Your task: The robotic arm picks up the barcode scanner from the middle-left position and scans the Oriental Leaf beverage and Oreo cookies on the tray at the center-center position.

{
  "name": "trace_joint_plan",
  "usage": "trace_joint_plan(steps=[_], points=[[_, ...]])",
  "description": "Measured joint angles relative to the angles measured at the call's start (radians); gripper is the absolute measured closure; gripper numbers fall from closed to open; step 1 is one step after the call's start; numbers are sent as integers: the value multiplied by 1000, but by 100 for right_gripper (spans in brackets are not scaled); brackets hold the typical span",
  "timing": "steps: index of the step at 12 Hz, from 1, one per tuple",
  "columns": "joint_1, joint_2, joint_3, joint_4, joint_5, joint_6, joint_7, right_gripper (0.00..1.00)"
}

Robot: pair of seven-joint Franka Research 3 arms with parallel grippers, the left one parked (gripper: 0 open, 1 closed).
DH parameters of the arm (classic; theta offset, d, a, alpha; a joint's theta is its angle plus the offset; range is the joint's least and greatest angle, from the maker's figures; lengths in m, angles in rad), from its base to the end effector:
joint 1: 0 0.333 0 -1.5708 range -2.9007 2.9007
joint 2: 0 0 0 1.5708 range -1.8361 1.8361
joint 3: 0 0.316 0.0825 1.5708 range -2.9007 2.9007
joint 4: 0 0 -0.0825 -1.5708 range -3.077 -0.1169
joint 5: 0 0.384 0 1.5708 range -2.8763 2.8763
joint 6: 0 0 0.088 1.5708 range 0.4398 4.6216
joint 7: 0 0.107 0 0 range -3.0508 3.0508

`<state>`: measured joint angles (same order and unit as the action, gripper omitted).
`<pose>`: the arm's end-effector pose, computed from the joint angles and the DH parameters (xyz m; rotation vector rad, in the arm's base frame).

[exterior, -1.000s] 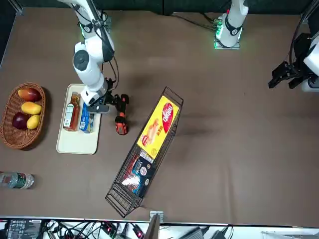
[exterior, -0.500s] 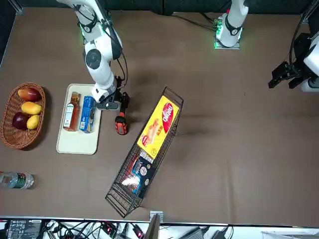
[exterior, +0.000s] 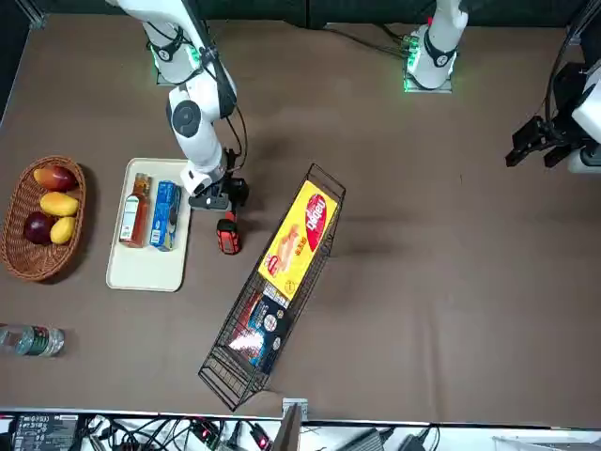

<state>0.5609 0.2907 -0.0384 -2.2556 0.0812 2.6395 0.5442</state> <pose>0.4784 0.2730 0.2422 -3.0623 0.1363 -0.0992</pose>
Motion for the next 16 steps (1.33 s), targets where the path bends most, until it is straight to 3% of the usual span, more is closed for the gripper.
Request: trace_joint_plan(steps=[4,7,10,16], points=[[4,20,-1,0,0,3,0,11],[4,30,-2,0,0,6,0,51],[5,29,-2,1,0,7,0,57],[3,25,-13,32,0,6,1,57]])
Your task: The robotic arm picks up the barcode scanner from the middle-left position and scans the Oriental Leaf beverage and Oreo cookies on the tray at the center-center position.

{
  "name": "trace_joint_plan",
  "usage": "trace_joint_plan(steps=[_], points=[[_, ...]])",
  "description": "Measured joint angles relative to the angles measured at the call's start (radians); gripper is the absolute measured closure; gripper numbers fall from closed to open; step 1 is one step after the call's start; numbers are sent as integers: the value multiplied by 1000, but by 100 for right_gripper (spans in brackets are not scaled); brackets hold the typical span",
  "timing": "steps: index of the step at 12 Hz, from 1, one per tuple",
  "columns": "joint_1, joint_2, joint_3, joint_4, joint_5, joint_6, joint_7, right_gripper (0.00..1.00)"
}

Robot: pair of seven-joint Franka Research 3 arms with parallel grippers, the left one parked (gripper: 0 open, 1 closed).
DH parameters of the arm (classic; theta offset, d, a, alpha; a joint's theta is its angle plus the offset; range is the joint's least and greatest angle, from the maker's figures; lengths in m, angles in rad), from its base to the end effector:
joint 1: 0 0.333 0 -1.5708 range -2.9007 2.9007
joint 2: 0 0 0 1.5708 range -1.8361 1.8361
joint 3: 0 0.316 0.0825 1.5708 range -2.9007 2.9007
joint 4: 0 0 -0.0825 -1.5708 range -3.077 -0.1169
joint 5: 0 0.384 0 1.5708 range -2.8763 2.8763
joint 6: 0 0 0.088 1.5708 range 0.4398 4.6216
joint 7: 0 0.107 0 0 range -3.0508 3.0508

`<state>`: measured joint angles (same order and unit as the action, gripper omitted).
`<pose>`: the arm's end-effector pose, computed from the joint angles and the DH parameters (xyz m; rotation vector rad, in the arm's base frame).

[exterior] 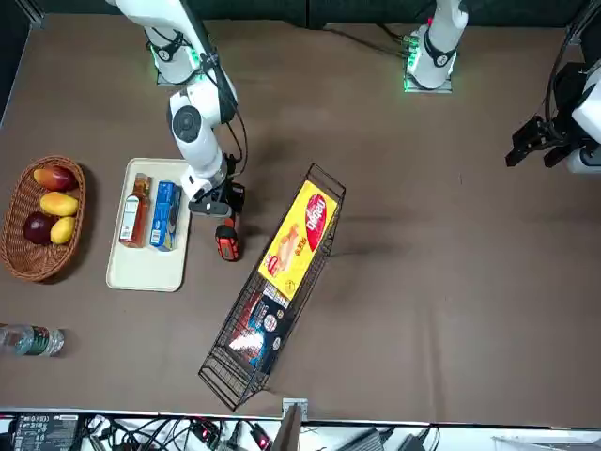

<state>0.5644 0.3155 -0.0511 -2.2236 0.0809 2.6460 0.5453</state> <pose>0.4897 0.2736 0.2414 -3.0582 0.1496 -0.1219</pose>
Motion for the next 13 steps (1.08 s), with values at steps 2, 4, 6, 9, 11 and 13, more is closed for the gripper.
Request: trace_joint_plan(steps=[2,4,6,9,11,13], points=[[-3,-20,-12,32,0,-42,6,57],[-25,-72,-34,118,-1,-221,8,57],[-58,-102,-40,190,-2,-352,8,57],[-131,-128,-43,269,-7,-519,-57,57],[-195,-139,-46,283,-7,-596,-153,57],[-254,-145,-47,283,-7,-645,-231,57]])
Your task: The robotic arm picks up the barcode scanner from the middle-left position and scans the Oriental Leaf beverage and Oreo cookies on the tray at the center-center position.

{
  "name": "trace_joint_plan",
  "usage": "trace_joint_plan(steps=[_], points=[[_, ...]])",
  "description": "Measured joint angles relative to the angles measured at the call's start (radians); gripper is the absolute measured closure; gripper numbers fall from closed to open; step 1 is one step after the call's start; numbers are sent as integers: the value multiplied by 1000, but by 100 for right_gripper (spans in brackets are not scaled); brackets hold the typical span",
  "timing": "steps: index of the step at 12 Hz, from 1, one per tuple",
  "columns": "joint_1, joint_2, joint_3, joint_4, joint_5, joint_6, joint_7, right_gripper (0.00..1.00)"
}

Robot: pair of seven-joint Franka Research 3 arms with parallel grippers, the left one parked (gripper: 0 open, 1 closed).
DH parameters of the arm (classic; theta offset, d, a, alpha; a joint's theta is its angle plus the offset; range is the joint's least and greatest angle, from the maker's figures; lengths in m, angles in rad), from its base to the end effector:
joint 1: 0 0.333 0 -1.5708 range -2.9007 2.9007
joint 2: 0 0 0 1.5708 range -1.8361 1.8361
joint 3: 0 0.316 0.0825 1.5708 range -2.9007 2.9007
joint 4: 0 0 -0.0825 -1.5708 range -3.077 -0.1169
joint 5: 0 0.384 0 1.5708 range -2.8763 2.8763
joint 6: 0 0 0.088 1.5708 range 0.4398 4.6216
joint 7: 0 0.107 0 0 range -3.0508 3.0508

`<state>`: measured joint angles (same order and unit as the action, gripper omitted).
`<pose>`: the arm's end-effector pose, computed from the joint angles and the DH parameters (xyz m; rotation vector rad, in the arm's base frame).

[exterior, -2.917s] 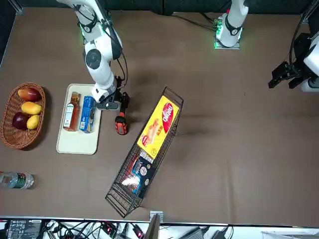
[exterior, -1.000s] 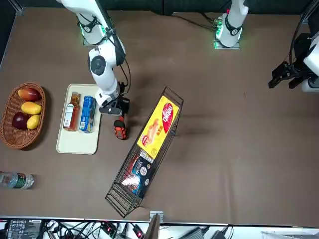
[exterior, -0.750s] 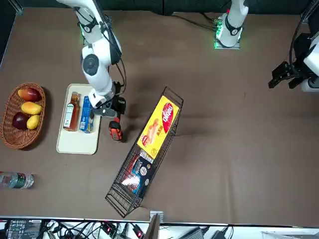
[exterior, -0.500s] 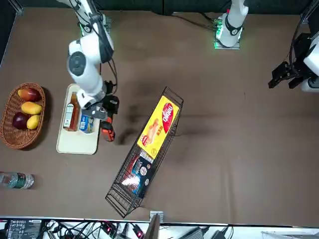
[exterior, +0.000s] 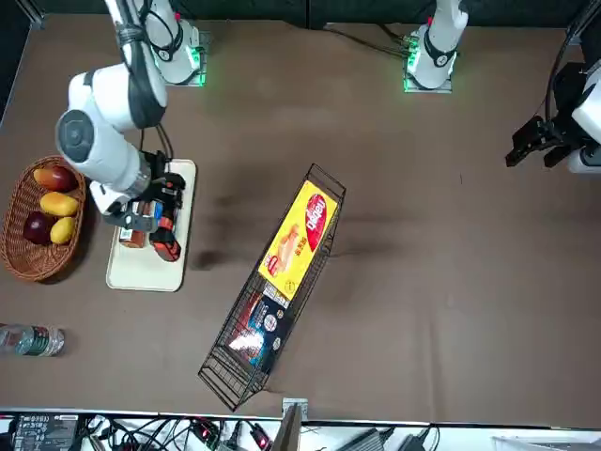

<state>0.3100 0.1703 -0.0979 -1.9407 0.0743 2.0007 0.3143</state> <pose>0.5680 0.1287 0.3882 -3.1098 0.2124 0.1845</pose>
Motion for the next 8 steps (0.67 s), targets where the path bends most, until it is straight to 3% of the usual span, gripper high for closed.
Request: trace_joint_plan(steps=[8], points=[[-133,0,-1,-39,0,-70,-221,57]])
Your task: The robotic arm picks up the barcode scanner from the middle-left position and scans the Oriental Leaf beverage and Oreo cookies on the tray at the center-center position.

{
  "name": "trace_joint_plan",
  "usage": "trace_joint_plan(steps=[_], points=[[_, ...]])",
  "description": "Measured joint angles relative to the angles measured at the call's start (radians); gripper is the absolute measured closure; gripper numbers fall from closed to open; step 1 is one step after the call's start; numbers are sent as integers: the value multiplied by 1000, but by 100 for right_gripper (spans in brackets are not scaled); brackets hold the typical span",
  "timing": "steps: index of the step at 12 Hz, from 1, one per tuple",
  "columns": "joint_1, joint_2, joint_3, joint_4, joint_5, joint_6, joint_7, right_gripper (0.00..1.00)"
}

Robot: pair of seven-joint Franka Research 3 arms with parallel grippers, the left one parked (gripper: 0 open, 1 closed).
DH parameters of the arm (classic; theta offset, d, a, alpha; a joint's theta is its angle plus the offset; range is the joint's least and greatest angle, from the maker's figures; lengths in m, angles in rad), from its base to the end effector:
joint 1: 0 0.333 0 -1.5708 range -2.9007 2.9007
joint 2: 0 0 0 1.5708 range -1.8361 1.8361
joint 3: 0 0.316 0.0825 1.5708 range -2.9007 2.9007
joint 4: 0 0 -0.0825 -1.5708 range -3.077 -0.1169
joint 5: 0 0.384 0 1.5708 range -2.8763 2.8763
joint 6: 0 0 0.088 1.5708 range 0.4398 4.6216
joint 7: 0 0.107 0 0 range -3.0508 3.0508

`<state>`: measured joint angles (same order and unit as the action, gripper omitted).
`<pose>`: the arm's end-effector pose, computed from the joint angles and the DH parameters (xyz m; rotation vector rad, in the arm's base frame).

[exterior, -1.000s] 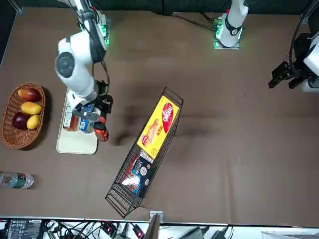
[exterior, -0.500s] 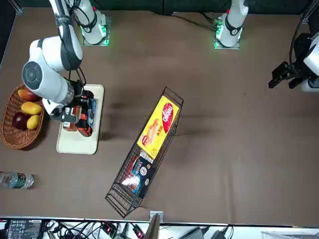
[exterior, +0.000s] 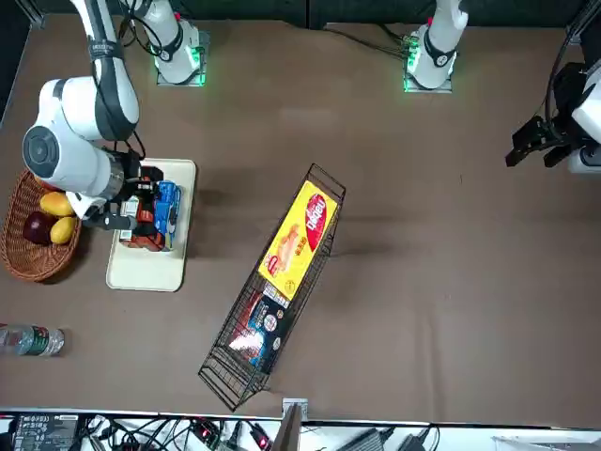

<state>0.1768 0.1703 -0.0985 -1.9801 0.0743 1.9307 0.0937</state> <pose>0.5617 0.0506 0.3661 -3.0909 0.0767 0.3446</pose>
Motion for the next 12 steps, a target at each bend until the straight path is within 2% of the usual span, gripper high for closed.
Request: trace_joint_plan(steps=[9,12], points=[[-54,-12,0,-35,0,6,-79,57],[-139,-32,-1,-33,0,-8,-219,57]])
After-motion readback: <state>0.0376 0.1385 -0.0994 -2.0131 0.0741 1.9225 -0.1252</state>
